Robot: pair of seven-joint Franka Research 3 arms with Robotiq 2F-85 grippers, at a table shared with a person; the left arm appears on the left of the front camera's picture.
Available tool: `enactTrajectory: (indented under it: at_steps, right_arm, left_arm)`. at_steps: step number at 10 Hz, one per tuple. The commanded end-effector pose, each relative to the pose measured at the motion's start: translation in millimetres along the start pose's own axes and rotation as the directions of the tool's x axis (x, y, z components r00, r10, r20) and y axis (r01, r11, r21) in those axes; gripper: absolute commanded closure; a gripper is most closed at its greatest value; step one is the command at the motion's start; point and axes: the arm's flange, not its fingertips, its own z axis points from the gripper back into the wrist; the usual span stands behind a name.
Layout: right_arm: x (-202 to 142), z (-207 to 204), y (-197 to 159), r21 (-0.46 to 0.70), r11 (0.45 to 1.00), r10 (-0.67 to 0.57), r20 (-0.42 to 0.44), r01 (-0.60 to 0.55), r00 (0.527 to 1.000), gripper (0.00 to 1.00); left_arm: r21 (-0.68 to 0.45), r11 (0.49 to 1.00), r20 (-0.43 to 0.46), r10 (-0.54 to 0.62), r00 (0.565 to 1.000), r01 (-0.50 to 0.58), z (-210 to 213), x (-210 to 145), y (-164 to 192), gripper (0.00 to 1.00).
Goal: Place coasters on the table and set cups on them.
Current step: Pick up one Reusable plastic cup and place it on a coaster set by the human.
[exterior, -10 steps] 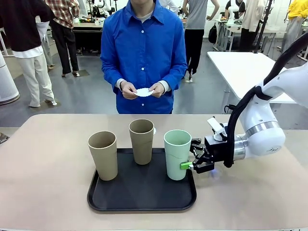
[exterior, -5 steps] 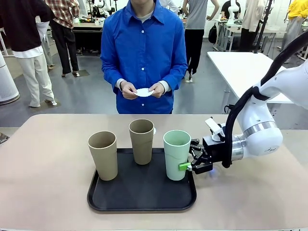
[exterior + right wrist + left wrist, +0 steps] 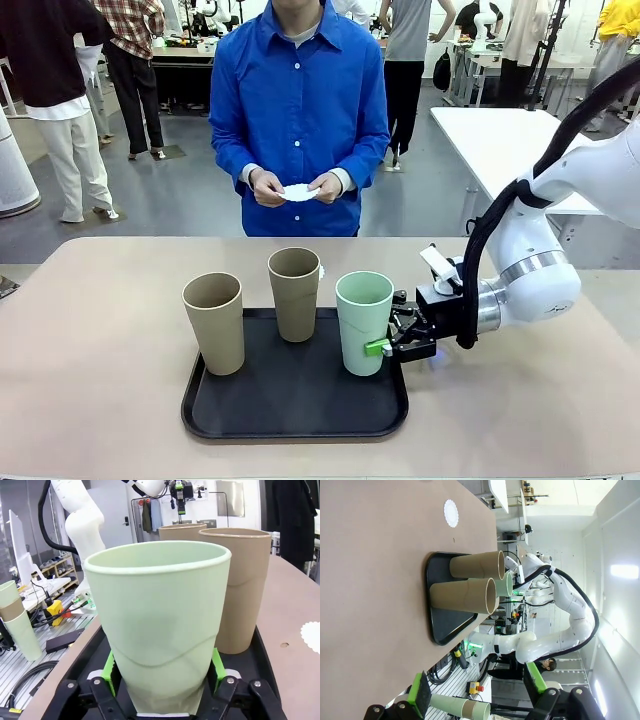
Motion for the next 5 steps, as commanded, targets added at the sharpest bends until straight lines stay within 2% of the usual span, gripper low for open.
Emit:
enactTrajectory:
  at_steps: [1,3,4,5]
  right_arm:
    - [-3,-1,-5,0.021,1.000,0.007,-0.005,-0.006,1.000,1.00]
    - [3,2,0,0.028,0.999,0.026,-0.003,-0.026,1.000,1.00]
    - [20,5,9,0.010,1.000,0.003,0.037,-0.003,0.999,0.77]
    - [45,11,19,-0.011,1.000,0.007,0.050,-0.006,0.999,0.77]
  left_arm:
    - [-0.004,1.000,0.004,-0.004,1.000,0.004,2,0,-1,0.00]
    - [-0.004,1.000,0.004,-0.004,1.000,0.004,2,0,-1,0.00]
    - [-0.004,1.000,0.004,-0.004,1.000,0.004,2,0,-1,0.00]
    - [-0.004,1.000,0.004,-0.004,1.000,0.004,2,0,-1,0.00]
